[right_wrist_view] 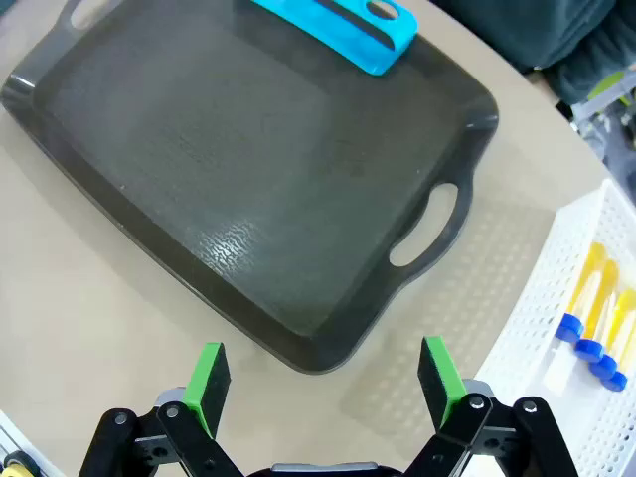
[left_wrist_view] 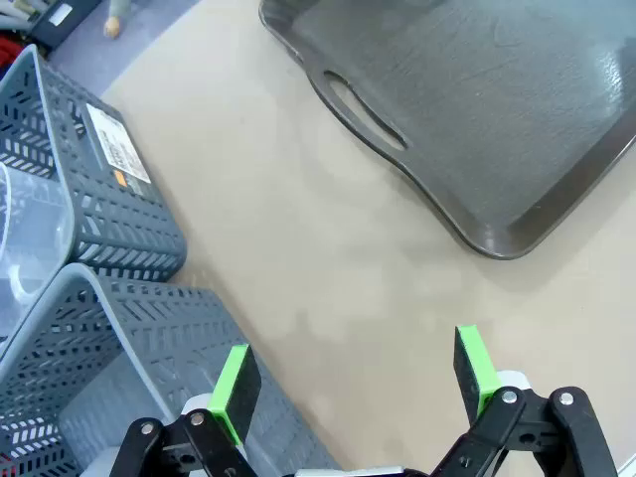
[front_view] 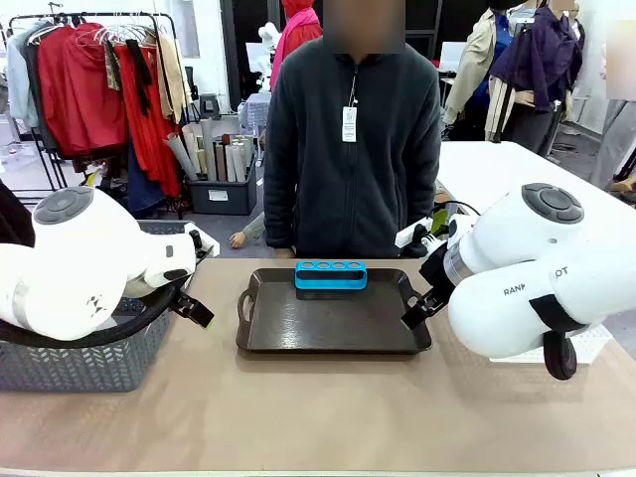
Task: Prepare the laboratory tools.
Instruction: Pick up one Small flask and place it on the Handle tray.
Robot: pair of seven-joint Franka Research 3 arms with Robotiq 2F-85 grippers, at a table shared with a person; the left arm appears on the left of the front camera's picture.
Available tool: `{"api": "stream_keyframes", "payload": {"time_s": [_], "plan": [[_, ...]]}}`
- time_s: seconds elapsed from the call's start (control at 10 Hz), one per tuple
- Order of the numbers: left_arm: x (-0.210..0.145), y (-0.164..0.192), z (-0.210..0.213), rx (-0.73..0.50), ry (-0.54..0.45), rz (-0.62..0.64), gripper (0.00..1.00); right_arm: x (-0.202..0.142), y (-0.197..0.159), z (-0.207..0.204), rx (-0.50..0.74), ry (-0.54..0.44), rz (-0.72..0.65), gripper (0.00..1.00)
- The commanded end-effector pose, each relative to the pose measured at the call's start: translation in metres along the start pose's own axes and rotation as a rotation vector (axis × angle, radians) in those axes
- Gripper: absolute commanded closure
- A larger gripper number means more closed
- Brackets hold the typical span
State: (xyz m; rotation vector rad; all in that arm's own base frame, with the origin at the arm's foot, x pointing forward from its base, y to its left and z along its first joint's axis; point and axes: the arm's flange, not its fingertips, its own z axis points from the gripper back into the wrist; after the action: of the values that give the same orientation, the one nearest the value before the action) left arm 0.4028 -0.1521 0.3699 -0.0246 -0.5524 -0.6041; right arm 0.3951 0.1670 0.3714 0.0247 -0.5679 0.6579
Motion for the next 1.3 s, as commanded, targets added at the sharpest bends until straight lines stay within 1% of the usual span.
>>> {"api": "stream_keyframes", "payload": {"time_s": [0.0, 1.2], "plan": [[0.0001, 0.0000, 0.0001, 0.000, 0.000, 0.000, 0.00, 0.0000, 0.0000, 0.0000, 0.000, 0.000, 0.000, 0.00], [0.0001, 0.0000, 0.0001, 0.000, 0.000, 0.000, 0.00, 0.0000, 0.0000, 0.0000, 0.000, 0.000, 0.000, 0.00]]}}
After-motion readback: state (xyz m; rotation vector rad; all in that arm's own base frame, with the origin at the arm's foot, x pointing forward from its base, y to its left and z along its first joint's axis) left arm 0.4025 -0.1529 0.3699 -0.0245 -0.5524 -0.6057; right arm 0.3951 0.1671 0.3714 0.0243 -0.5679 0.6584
